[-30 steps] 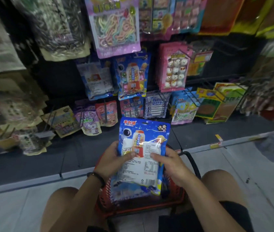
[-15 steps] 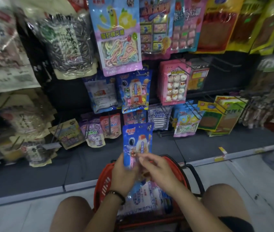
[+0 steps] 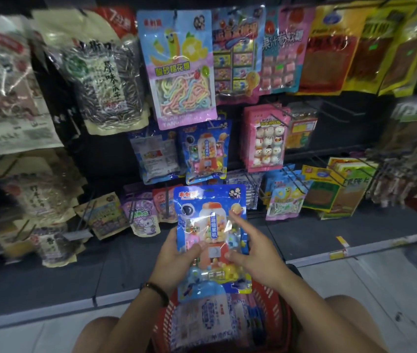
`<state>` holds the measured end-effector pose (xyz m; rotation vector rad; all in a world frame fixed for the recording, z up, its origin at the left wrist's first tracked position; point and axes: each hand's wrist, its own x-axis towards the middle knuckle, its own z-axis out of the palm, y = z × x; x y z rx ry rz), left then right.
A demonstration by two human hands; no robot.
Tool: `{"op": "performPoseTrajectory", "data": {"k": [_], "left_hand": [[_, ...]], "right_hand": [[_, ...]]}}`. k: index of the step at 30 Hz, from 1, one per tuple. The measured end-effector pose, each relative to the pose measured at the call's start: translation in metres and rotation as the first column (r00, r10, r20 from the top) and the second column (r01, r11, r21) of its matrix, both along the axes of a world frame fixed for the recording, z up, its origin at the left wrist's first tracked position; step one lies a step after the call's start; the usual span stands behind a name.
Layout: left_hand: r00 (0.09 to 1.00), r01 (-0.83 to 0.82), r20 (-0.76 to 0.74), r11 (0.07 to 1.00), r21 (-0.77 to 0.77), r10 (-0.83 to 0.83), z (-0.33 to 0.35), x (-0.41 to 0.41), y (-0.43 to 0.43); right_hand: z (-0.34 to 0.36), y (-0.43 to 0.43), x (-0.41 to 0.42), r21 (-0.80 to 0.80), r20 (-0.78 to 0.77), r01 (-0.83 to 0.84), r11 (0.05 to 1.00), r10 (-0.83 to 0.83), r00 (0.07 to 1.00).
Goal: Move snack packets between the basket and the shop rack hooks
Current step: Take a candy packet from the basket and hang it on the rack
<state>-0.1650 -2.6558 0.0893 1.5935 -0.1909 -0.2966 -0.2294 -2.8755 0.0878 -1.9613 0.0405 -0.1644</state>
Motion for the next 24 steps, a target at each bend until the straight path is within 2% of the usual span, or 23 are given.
{"op": "performPoseTrajectory", "data": {"k": [5,9,17,24], "left_hand": [[0.982,0.047,0.183,0.998,0.051,-0.056,0.006,0.013,-0.002],[0.910,0.038,0.386,0.957,0.287,-0.152,0.020,0.027,-0.012],[0.890,0.057,0.404,0.931,0.361,-0.212,0.065,0.082,-0.042],[0.864,0.019,0.451,0.910,0.414,-0.224,0.073,0.135,-0.059]], "right_hand": [[0.010,-0.006,0.014,-0.088,0.032,0.021,0.996,-0.018,0.999],[0.020,-0.015,0.031,-0.164,0.084,0.045,0.985,-0.031,0.996],[0.050,-0.043,0.087,-0.305,0.182,0.174,0.937,-0.122,0.976],[0.069,-0.063,0.137,-0.364,0.201,0.189,0.912,-0.121,0.972]]}}
